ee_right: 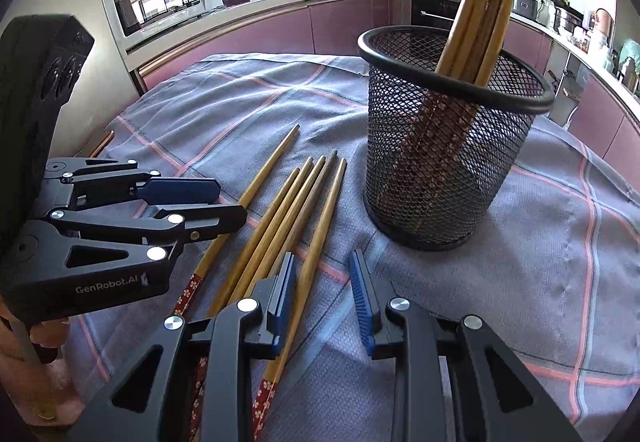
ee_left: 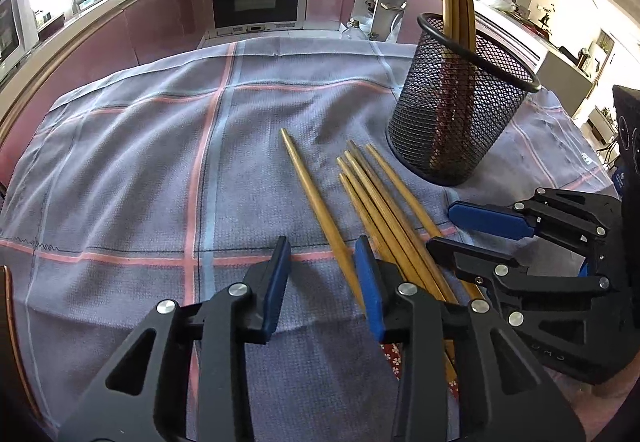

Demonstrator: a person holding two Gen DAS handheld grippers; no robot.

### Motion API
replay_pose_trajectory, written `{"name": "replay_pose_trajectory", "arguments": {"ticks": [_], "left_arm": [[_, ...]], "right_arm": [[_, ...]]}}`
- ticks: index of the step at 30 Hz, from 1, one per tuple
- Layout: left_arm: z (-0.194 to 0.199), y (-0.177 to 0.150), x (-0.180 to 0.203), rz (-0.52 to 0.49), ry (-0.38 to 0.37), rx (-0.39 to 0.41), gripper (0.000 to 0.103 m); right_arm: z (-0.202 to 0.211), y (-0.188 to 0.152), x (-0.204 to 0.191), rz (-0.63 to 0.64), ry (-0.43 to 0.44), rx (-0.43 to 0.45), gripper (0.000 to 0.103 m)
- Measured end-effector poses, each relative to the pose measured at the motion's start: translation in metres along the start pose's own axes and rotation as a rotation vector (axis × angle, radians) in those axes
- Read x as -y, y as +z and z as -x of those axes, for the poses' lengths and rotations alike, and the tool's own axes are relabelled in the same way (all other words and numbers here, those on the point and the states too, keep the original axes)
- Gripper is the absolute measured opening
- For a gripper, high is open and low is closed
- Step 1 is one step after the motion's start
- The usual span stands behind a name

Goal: Organize utensils
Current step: 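Move both open tools back toward the remaining chopsticks, then close the left tool on one chopstick while the right tool grasps another chopstick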

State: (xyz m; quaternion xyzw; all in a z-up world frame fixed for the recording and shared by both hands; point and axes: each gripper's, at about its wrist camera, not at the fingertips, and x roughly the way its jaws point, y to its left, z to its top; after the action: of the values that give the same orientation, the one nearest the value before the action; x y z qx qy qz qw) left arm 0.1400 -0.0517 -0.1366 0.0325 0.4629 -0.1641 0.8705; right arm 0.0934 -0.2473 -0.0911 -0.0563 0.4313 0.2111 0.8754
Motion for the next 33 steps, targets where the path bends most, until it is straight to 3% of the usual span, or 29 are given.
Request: {"name": "replay_pose_trajectory", "arguments": {"ticks": [6, 12, 19, 26, 33], "left_arm": [[-0.009, 0.01, -0.001, -0.003, 0.022, -0.004, 0.027], [-0.01, 0.011, 0.001, 0.007, 0.022, -0.004, 0.014], [-0.008, 0.006, 0.002, 0.023, 0.015, -0.003, 0.01], [-0.001, -0.005, 0.004, 0.007, 0.008, -0.011, 0.009], [-0.004, 0.0, 0.01, -0.023, 0.029, -0.009, 0.016]], "right_arm": [[-0.007, 0.007, -0.001, 0.003, -0.013, 0.001, 0.025], [-0.008, 0.01, 0.002, -0.012, -0.004, -0.001, 0.014], [-0.006, 0.008, 0.007, -0.038, 0.02, -0.004, 0.006], [-0.002, 0.004, 0.008, -0.042, 0.036, -0.012, 0.005], [-0.004, 0.006, 0.003, -0.028, 0.019, -0.01, 0.007]]}}
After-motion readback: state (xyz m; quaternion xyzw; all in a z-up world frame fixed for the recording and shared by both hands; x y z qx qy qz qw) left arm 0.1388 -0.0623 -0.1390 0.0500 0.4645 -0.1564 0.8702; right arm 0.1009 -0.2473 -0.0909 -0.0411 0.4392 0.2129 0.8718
